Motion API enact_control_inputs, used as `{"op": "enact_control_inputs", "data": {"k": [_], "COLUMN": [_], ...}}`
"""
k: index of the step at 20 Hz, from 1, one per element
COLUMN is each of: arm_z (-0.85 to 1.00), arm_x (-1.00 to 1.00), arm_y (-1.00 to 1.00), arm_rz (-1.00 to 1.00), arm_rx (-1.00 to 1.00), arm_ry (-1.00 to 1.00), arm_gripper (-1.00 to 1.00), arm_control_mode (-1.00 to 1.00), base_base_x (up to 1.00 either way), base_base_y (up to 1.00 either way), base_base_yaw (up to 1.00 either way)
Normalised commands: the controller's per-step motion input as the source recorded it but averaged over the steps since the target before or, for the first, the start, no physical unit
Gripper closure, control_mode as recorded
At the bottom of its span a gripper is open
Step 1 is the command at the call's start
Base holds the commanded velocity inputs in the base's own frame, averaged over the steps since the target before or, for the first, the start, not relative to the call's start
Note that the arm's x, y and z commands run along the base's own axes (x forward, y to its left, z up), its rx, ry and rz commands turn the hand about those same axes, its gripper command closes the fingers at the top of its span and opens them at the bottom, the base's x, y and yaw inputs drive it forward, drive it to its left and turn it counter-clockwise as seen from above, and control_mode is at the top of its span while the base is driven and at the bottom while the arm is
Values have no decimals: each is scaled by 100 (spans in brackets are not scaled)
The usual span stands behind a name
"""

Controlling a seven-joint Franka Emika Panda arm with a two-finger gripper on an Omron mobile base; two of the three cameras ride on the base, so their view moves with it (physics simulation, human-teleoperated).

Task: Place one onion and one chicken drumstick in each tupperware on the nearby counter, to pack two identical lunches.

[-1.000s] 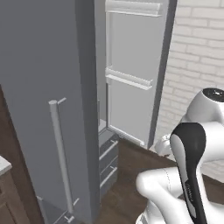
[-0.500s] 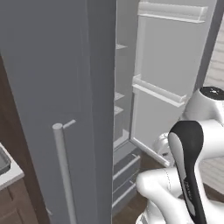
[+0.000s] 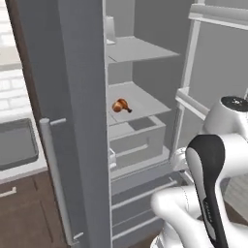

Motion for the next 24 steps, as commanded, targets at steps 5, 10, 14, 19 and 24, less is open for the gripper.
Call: {"op": "enact_control_inputs", "data": {"k": [5,10,14,19,24], "arm_z": [0,0,0,-2,-11], "arm_x": [0,0,0,40,100], "arm_y": [0,0,0,1,4], "arm_rz": [0,0,0,-1,0], "arm_rx": [0,0,0,0,0], "arm_ry": [0,0,0,7,5], "arm_gripper": [-100,-100,-100,-100,-100], "arm_control_mode": [100,100,100,-100,-100], "base_base_x": [23,88,100,60,0], "base_base_y": [-66,-7,24,0,0], "base_base_yaw": [49,-7,-12,-3,0]}}
